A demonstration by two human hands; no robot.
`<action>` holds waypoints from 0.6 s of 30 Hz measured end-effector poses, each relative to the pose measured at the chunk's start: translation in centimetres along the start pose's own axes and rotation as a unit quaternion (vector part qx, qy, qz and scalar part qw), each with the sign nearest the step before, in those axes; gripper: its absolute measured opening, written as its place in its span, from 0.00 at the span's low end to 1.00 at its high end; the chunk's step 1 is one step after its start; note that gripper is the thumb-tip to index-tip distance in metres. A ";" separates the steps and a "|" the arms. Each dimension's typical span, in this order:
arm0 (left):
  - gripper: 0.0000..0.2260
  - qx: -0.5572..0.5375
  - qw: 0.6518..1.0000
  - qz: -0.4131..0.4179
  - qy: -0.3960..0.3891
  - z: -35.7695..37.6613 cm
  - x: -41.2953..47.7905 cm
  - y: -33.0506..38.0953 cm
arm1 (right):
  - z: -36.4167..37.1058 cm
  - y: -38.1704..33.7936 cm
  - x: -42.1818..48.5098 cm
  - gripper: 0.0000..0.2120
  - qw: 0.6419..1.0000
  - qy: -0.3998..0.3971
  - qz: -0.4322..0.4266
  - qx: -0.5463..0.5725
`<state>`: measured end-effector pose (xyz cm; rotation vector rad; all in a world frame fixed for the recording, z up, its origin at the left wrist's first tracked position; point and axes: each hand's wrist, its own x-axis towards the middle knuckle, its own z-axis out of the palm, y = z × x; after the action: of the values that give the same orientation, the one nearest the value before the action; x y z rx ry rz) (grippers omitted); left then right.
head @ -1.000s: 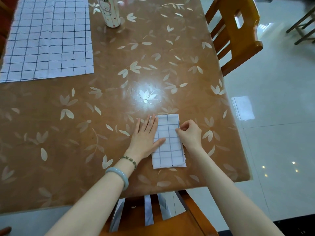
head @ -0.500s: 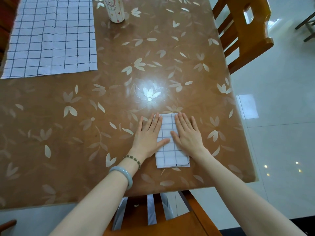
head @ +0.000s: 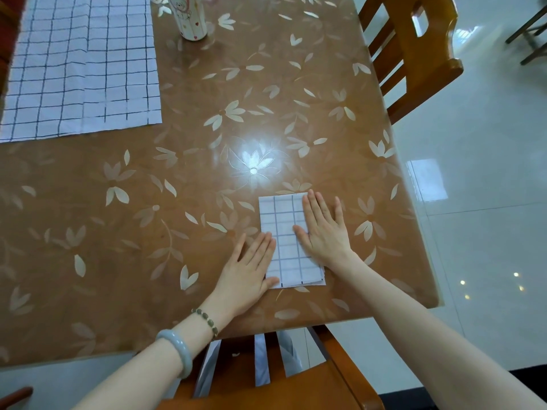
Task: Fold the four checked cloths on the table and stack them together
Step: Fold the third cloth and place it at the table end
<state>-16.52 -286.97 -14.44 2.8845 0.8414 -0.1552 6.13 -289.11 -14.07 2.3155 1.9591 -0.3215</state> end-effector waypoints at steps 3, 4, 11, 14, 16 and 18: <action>0.33 -0.008 1.000 -0.009 -0.002 0.1 -1.0 0.6 | 0.1 0.1 0.1 0.37 1.000 0.014 -0.004 -0.009; 0.33 -0.010 1.000 -0.014 -0.006 0.1 -1.0 0.6 | -0.1 -0.1 0.0 0.36 1.000 0.024 0.002 -0.013; 0.32 -0.013 0.999 -0.029 -0.043 -0.2 -1.1 0.6 | -0.3 -5.3 -2.7 0.28 0.996 0.057 -0.066 0.023; 0.33 -0.012 0.998 -0.033 -0.045 -0.3 -1.0 0.8 | 0.9 -4.1 -4.5 0.32 0.999 0.006 -0.042 0.029; 0.33 -0.015 0.998 -0.036 -0.041 -0.3 -1.1 0.8 | 1.2 -2.3 -5.5 0.34 1.000 -0.003 -0.020 0.016; 0.33 -0.018 0.998 -0.039 -0.041 -0.3 -1.2 0.7 | 0.9 -0.6 -6.3 0.35 1.000 -0.014 0.001 0.006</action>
<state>-17.10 -288.10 -13.89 2.7921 0.9335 -0.2630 4.48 -295.25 -13.54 2.3071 1.9483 -0.3656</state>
